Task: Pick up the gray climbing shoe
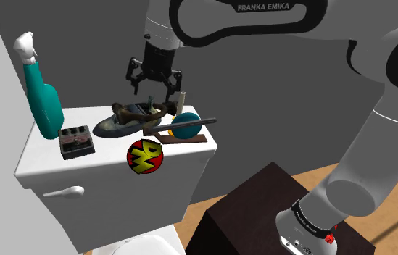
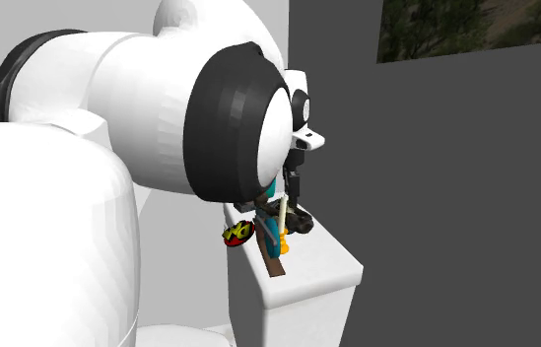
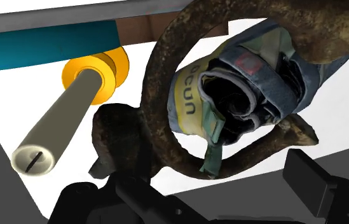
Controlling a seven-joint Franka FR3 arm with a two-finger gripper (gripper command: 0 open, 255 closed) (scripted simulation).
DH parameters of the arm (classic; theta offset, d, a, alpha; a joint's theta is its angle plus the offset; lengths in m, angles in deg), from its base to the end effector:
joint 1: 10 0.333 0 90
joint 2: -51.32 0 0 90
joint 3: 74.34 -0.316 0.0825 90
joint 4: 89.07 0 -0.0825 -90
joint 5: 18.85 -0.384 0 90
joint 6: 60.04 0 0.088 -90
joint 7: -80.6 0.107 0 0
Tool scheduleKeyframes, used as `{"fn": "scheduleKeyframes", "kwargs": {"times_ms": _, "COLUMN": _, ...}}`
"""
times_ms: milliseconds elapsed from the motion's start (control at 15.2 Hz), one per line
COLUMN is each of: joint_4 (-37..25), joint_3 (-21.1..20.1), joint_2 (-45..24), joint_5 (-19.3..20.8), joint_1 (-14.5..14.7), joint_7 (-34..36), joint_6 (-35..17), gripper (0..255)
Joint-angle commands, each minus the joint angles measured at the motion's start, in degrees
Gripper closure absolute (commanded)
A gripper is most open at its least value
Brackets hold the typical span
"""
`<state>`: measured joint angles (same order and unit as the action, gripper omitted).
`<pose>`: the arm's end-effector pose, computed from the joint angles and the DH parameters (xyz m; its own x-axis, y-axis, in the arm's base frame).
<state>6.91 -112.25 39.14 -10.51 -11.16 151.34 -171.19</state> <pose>0.5237 0.3417 0.5064 0.8430 -0.5362 0.0421 -0.5314 -0.8424 -0.0894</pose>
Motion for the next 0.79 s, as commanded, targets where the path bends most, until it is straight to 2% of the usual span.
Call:
{"fn": "scheduleKeyframes", "kwargs": {"times_ms": 0, "joint_4": 0.9, "joint_3": 0.0, "joint_2": -0.2, "joint_5": 0.2, "joint_1": 0.0, "joint_7": 0.2, "joint_6": -1.1, "gripper": 0}}
{"fn": "scheduleKeyframes", "kwargs": {"times_ms": 66, "joint_4": 0.9, "joint_3": 0.0, "joint_2": -0.2, "joint_5": 0.2, "joint_1": 0.0, "joint_7": 0.2, "joint_6": -1.1, "gripper": 0}}
{"fn": "scheduleKeyframes", "kwargs": {"times_ms": 132, "joint_4": 1.2, "joint_3": 0.1, "joint_2": 0.0, "joint_5": 0.0, "joint_1": -0.1, "joint_7": 0.0, "joint_6": -1.2, "gripper": 255}}
{"fn": "scheduleKeyframes", "kwargs": {"times_ms": 726, "joint_4": 0.9, "joint_3": 0.1, "joint_2": -0.2, "joint_5": 0.2, "joint_1": 0.0, "joint_7": 0.2, "joint_6": -1.1, "gripper": 255}}
